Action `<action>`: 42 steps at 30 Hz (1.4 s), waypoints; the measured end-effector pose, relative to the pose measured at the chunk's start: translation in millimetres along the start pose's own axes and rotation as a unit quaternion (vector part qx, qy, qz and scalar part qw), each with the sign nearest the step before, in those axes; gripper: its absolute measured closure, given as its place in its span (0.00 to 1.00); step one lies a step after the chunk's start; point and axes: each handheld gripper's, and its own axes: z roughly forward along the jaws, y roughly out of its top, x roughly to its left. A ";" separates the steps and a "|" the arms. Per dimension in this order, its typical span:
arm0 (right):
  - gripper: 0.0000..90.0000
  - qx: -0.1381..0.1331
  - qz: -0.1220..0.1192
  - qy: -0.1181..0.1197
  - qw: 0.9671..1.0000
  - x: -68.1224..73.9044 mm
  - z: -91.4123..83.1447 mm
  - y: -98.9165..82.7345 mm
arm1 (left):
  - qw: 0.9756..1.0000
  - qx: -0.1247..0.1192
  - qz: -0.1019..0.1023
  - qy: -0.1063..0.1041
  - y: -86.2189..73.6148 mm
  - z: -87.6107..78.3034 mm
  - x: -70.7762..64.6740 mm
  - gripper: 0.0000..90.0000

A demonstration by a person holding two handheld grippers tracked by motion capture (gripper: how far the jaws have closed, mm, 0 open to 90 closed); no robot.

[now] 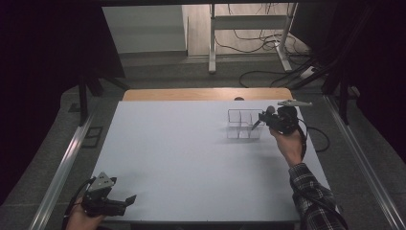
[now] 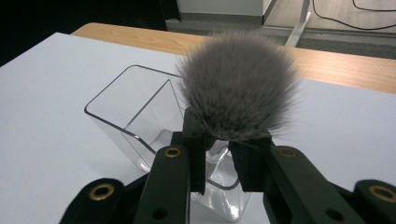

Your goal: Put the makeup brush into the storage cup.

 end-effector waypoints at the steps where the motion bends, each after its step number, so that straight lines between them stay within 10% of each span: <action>1: 0.85 0.001 0.000 -0.001 1.000 0.2 0.7 -0.5 | 1.000 0.001 0.000 0.000 0.0 0.1 0.0 0.02; 15: 0.83 0.013 -0.004 -0.004 1.000 1.8 8.3 -4.8 | 1.000 0.005 0.006 -0.001 0.0 1.5 -1.1 0.02; 31: 0.19 0.016 -0.013 0.002 1.000 7.1 9.0 0.0 | 1.000 0.006 0.008 -0.001 0.0 1.7 -1.6 0.02; 42: 0.01 0.045 -0.010 0.007 0.999 6.0 9.3 -3.6 | 1.000 0.007 0.009 -0.001 0.1 2.0 -1.7 0.02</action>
